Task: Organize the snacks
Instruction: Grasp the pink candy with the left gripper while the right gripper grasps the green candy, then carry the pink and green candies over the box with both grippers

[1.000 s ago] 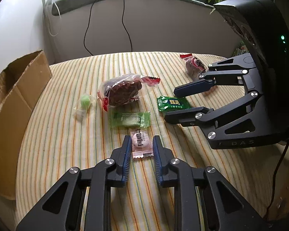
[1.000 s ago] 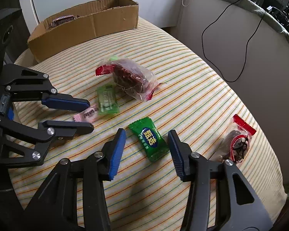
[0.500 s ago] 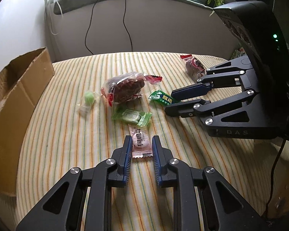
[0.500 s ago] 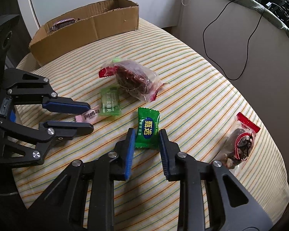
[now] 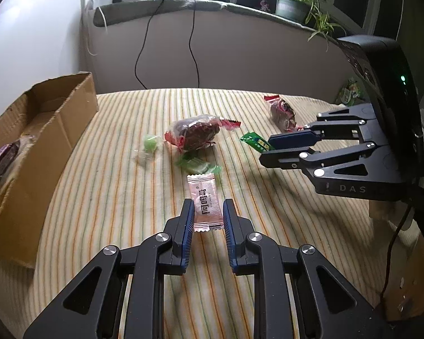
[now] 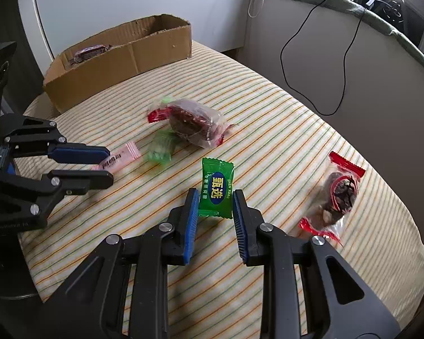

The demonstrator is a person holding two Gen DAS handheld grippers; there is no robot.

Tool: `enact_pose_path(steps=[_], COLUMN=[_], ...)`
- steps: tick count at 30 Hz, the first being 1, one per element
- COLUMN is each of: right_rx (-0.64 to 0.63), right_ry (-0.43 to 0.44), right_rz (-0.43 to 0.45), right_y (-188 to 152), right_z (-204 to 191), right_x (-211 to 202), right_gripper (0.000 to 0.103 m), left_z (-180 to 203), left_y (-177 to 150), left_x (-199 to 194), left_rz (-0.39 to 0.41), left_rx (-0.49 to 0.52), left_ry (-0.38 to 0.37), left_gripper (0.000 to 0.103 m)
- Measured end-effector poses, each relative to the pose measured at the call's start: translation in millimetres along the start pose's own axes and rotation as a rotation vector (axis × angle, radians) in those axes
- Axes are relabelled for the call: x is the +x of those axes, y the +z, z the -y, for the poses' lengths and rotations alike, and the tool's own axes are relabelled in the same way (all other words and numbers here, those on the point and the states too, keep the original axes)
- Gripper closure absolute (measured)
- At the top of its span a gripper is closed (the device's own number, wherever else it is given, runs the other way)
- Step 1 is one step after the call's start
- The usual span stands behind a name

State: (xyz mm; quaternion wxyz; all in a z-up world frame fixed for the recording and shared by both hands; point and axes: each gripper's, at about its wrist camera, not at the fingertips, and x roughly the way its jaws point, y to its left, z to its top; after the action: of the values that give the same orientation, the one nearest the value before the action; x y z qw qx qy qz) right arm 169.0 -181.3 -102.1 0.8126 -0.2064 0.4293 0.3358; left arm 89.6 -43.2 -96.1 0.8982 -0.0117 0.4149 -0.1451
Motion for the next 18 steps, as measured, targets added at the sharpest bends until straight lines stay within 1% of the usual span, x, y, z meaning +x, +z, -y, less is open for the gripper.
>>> enact_pose_path(steps=[6,9,14,18], right_rx=[0.008,0.005,-0.003,-0.016], right_ry=[-0.012,-0.016,-0.018,-0.013], right_rz=[0.03,0.049,0.094,0.126], right_y=[-1,4,24,44], right_z=[-7,-10,-17,-25], right_x=[-17,-25,-38,-41], right_gripper=[0.078,0.078,0.078,0.078], left_z=[-6,-11,-29,-47], left_y=[0,2,2,4], left_x=[-16,-26,-41,-53], left_rz=[0.04,0.064,0.1,0.127], left_rx=[-0.012,-0.022,-0.05,-0.071], left_ry=[0.01,0.017,0.046,0.086], left_gripper=[0.084,0.084,0.084,0.084])
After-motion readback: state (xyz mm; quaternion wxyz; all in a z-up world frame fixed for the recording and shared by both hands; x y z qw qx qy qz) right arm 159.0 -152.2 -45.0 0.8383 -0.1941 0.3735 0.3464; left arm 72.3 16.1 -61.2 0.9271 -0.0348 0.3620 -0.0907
